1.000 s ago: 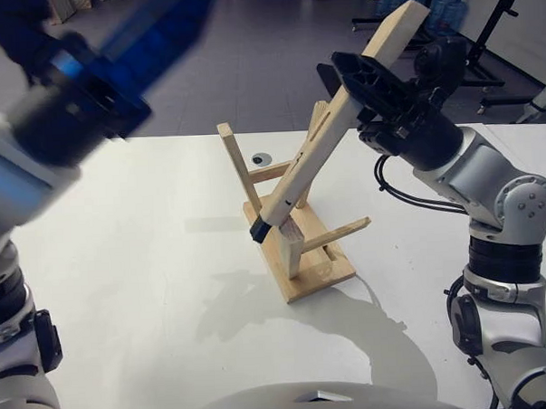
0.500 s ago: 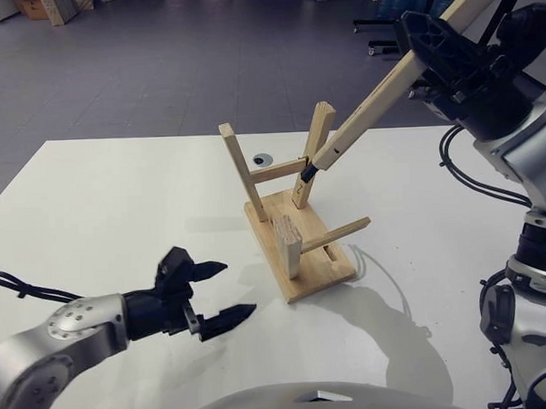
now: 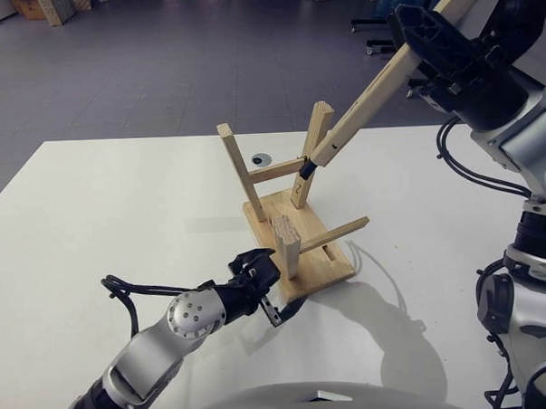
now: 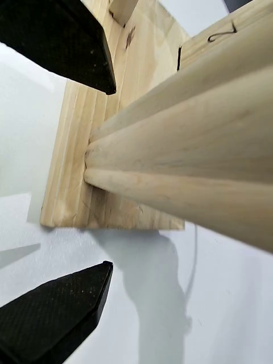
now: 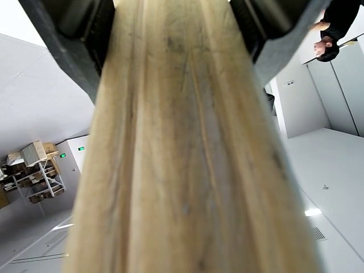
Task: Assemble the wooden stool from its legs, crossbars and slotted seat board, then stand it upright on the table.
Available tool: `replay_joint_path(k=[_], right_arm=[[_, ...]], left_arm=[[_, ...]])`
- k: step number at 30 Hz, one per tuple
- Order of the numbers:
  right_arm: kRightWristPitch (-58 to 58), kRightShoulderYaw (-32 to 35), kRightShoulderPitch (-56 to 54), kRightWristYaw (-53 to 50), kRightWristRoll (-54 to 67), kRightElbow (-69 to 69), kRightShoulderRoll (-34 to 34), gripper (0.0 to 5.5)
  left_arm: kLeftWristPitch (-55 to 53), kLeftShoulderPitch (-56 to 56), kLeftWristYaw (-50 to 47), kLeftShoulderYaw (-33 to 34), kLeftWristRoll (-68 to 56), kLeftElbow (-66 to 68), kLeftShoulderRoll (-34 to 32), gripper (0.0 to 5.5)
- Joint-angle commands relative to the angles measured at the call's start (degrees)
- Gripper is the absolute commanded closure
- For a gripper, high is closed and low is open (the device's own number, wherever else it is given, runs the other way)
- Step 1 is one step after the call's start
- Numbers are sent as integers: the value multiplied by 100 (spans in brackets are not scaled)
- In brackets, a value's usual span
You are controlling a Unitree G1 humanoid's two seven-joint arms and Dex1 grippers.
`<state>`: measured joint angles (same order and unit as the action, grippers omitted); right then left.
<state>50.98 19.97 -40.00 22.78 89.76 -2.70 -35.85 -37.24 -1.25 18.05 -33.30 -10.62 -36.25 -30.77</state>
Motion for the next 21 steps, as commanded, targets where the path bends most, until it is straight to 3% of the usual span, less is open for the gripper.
replay_joint_path(k=[1,8,12,21], right_arm=[[161,-65,-269,-35,-12,100,28,343],[379,-126,-496,-7,-29,286,68,343],[450,-117,-503,-35,-12,309,112,343],[467,-31,-332,-103,33,152,177,343]], left_arm=[[167,159,-131,-254,594,381,232,10],[266,177,223,-437,1105,713,283,10],[491,35,448,-400,1431,985,-69,10],[1088,-146,722,838,1398,1717,-485,10]])
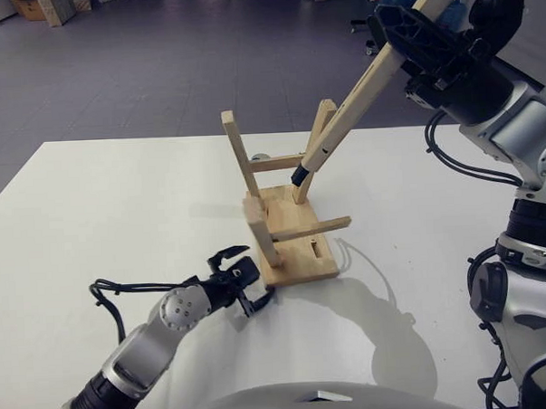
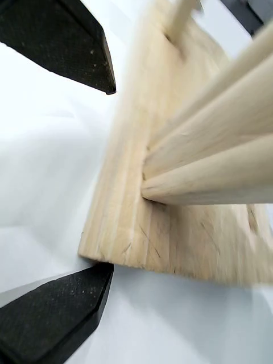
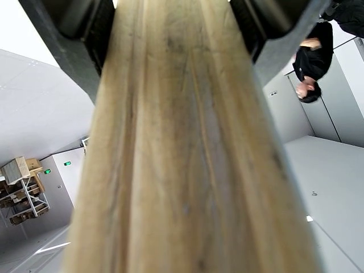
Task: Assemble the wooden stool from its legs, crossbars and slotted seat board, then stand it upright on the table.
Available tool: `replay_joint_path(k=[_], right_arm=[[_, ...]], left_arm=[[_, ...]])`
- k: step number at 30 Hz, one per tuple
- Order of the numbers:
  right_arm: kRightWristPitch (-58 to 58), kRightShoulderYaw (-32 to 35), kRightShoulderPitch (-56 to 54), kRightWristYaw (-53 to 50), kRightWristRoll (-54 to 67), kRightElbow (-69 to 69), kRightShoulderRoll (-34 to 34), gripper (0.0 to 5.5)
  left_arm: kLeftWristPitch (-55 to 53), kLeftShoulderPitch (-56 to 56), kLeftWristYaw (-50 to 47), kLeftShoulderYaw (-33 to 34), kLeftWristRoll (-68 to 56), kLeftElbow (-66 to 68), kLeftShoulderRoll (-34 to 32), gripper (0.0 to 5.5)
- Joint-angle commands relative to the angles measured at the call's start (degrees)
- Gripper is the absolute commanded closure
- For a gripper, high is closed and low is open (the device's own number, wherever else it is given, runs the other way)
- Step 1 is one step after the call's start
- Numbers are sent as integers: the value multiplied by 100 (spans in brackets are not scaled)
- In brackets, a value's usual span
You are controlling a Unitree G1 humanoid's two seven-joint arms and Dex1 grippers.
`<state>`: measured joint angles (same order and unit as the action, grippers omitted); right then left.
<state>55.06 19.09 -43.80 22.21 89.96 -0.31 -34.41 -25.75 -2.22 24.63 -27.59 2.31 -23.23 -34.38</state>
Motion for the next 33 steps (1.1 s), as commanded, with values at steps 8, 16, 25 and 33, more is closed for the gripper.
replay_joint_path(k=[8,16,25,33], right_arm=[[15,67,19,-78,-34,-87,91,343],[-151,324,376,-69,-308,-416,-50,343],[-599,750,2460,791,-1423,-2268,-491,344],[-3017,-1036,4625,1735,-4533,-2704,648,344]], left_arm=[[-42,347,-445,1086,281,1389,304,10],[-727,497,474,1908,-655,791,92,10],[-1342,636,1057,3264,-1471,688,-531,10],[-1072,577,1185,3028,-1403,1321,-461,10]])
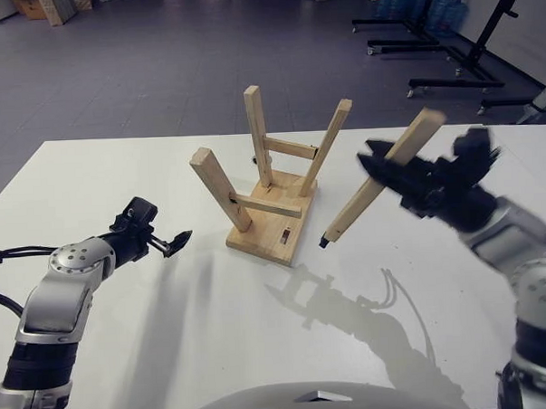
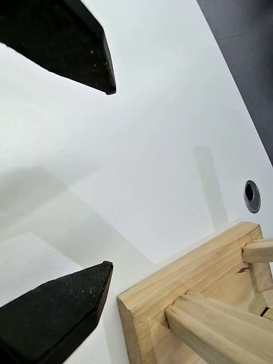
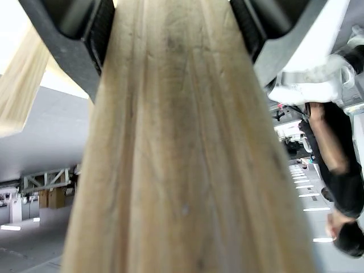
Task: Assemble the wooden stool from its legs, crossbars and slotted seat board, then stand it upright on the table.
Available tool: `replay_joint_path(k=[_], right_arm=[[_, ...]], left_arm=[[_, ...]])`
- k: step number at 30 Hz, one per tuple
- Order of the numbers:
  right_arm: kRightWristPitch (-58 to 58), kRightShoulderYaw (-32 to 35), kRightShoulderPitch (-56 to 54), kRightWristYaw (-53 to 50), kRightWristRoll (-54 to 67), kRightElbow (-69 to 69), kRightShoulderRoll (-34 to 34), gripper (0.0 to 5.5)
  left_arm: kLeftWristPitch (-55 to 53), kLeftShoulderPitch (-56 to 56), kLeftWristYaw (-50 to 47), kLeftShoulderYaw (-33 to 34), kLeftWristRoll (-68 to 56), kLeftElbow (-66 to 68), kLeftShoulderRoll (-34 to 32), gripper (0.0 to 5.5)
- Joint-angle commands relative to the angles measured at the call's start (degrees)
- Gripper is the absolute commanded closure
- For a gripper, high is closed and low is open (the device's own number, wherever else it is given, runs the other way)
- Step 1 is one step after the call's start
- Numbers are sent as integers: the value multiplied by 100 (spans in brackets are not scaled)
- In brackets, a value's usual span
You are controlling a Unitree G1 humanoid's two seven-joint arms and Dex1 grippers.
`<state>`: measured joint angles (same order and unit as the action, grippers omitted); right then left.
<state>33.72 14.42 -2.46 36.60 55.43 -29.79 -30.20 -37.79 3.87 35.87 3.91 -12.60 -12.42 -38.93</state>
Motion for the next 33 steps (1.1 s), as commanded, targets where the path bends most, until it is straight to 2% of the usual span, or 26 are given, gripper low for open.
replay_joint_path(k=[1,5,12,14,19,25,33], right_arm=[[-1076,-631,512,329,-1280,416,312,344],[-1524,-505,223,436,-1363,1216,686,344],[-680,0,-315,639,-87,1334,545,344],[-891,56,-346,655,-86,1317,716,344],[-1857,-167,-209,1257,-607,1406,1079,344],[-3302,-726,-226,2117,-1556,2453,1661,344],[-3341,-643,-687,2222,-1164,2775,2030,344]], left_arm=[[190,-18,83,-135,98,317,-19,10],[347,-53,80,-184,134,483,19,10],[504,-77,104,-204,147,604,5,10],[558,-68,100,-232,169,665,29,10],[646,-47,100,-312,242,780,98,10],[751,48,121,-430,313,995,143,10],[733,89,179,-470,337,998,148,10]])
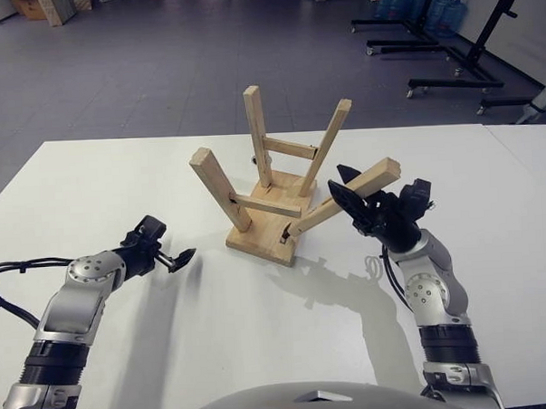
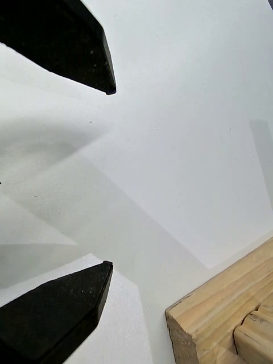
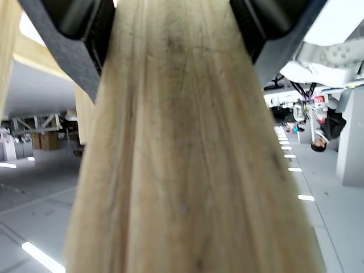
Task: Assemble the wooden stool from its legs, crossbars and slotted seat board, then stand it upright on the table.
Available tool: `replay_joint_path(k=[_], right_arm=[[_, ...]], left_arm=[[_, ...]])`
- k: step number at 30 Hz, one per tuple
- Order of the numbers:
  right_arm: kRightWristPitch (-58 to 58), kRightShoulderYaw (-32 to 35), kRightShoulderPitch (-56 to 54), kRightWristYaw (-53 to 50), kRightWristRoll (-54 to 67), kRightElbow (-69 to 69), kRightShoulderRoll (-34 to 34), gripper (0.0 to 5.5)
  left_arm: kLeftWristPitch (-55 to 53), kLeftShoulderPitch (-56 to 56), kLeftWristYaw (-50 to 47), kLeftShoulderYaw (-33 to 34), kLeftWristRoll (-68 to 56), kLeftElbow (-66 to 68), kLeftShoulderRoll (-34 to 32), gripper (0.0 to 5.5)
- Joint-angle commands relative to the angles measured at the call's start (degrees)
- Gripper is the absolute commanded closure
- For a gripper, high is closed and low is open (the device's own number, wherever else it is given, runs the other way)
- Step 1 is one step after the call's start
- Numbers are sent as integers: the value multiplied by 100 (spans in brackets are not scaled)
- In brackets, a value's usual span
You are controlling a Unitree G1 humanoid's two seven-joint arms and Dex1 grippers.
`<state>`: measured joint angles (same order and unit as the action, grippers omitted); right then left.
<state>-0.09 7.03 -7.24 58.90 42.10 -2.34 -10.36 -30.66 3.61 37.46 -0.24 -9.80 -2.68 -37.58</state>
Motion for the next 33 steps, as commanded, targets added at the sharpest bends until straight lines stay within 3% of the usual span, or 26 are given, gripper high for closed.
replay_joint_path(k=[1,33], right_arm=[[37,92,-240,6,175,62,55,344],[-401,-108,-63,542,-441,668,-113,344]], left_arm=[[15,125,21,-62,61,26,22,10],[29,42,-24,-196,202,-130,205,10]])
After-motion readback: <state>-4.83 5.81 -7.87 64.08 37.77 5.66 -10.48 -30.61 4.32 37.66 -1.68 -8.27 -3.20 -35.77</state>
